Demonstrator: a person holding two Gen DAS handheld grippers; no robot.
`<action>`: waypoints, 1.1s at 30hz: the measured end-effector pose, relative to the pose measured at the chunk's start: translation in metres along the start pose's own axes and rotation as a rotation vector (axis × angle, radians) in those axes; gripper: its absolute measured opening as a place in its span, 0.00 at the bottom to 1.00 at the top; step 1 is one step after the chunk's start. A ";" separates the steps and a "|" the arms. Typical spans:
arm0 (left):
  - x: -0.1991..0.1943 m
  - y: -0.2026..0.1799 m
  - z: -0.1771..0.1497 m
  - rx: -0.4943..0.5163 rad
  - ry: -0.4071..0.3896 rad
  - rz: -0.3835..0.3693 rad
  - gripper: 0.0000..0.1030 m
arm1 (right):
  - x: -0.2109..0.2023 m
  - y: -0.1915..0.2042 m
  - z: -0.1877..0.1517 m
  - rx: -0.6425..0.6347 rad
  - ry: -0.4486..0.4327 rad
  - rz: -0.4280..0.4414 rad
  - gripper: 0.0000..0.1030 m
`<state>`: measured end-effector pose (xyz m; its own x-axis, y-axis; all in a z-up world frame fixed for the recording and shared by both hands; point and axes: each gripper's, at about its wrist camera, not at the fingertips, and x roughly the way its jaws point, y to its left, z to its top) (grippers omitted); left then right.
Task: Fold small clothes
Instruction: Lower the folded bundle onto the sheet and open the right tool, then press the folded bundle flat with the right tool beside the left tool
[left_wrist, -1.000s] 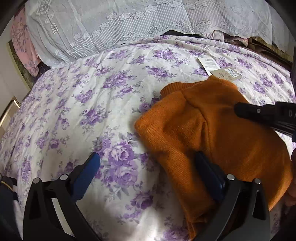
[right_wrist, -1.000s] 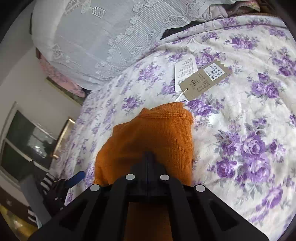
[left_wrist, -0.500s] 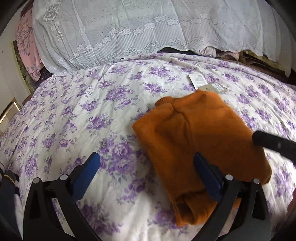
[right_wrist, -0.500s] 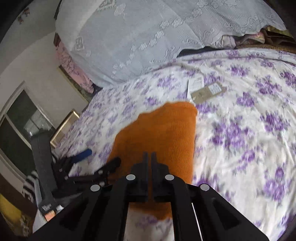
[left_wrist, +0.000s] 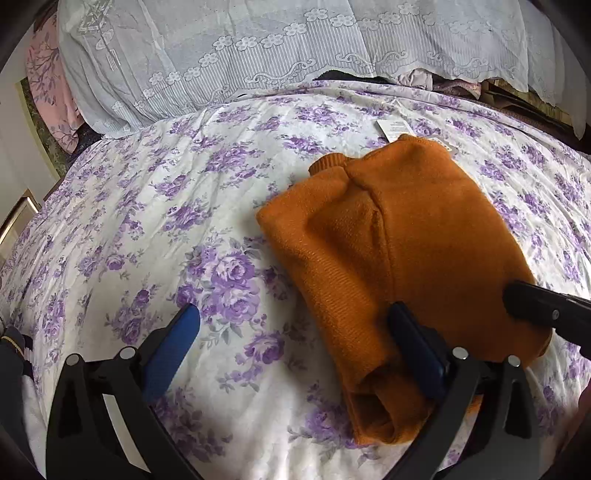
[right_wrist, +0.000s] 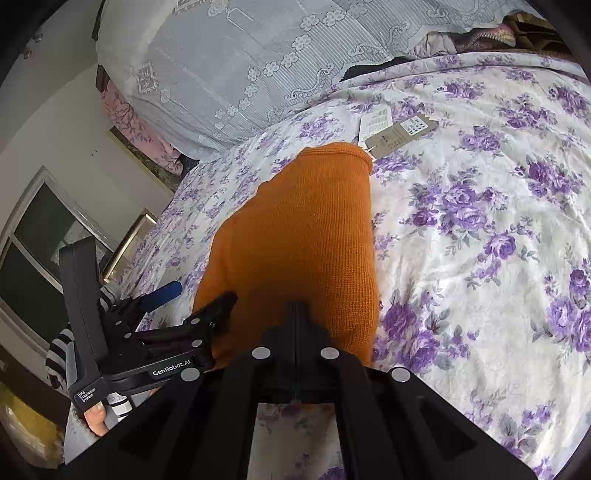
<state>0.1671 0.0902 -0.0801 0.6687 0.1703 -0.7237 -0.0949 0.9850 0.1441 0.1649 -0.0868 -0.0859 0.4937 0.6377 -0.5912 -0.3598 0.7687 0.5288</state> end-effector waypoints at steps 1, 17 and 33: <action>-0.001 0.000 0.000 -0.002 -0.003 0.001 0.96 | 0.000 0.000 0.000 0.003 0.000 0.003 0.00; 0.021 0.009 0.032 -0.088 0.023 0.034 0.96 | 0.018 0.006 0.047 0.087 -0.023 0.017 0.01; 0.001 0.030 0.021 -0.213 0.071 -0.428 0.95 | -0.035 -0.014 0.051 0.119 -0.152 0.023 0.56</action>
<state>0.1804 0.1196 -0.0623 0.6296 -0.2572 -0.7331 0.0241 0.9496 -0.3125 0.1931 -0.1227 -0.0411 0.6035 0.6337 -0.4839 -0.2808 0.7369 0.6150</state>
